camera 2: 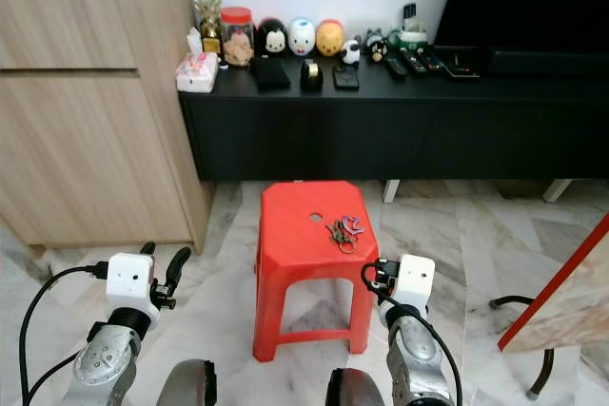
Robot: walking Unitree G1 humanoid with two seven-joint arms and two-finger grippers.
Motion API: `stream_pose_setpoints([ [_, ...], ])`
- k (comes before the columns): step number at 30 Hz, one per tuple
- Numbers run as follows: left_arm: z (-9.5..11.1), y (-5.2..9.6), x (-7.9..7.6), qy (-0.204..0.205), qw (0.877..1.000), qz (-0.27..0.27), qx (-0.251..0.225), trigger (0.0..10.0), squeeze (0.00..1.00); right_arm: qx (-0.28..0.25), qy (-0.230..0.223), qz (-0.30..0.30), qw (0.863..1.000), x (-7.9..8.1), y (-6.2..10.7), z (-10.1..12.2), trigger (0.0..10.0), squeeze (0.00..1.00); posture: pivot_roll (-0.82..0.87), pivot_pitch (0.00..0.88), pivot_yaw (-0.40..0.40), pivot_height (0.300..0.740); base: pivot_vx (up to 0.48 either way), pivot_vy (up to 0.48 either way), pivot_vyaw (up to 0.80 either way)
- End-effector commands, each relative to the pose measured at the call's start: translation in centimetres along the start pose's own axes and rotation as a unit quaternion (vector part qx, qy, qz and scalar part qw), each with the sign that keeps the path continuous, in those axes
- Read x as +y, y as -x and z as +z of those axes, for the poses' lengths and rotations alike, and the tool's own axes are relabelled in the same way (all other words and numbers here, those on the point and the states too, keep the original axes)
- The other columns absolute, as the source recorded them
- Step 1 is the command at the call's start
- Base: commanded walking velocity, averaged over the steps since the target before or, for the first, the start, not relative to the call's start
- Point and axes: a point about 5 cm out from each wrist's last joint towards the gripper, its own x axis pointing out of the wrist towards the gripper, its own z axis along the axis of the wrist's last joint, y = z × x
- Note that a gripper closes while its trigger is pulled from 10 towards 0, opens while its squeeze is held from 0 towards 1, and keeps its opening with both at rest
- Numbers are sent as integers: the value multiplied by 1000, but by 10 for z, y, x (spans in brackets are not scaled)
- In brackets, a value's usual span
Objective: Hang keys on a hook
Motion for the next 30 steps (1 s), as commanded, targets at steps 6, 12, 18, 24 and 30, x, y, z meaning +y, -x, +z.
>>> stream_pose_setpoints([
  [6,1,-3,2,2,1000,1,2,10000,0,-15,3,12,1000,5,-6,11,10000,0,23,0,-90,614,344,0,0],
  [12,2,-4,2,2,1000,1,2,10000,0,-22,15,19,999,7,-7,14,10000,0,24,0,-93,614,356,0,0],
  [18,2,-4,1,1,1000,1,2,10000,0,-21,22,26,999,7,-8,15,10000,0,24,0,-97,614,355,0,0],
  [24,1,-4,-1,0,1000,-3,3,10000,0,-17,28,25,999,6,-8,14,10000,0,21,0,-99,614,345,0,517],
  [30,1,-5,-2,-1,1000,-4,5,10000,0,-15,20,19,1000,4,-8,13,10000,0,17,0,-98,614,319,0,82],
])
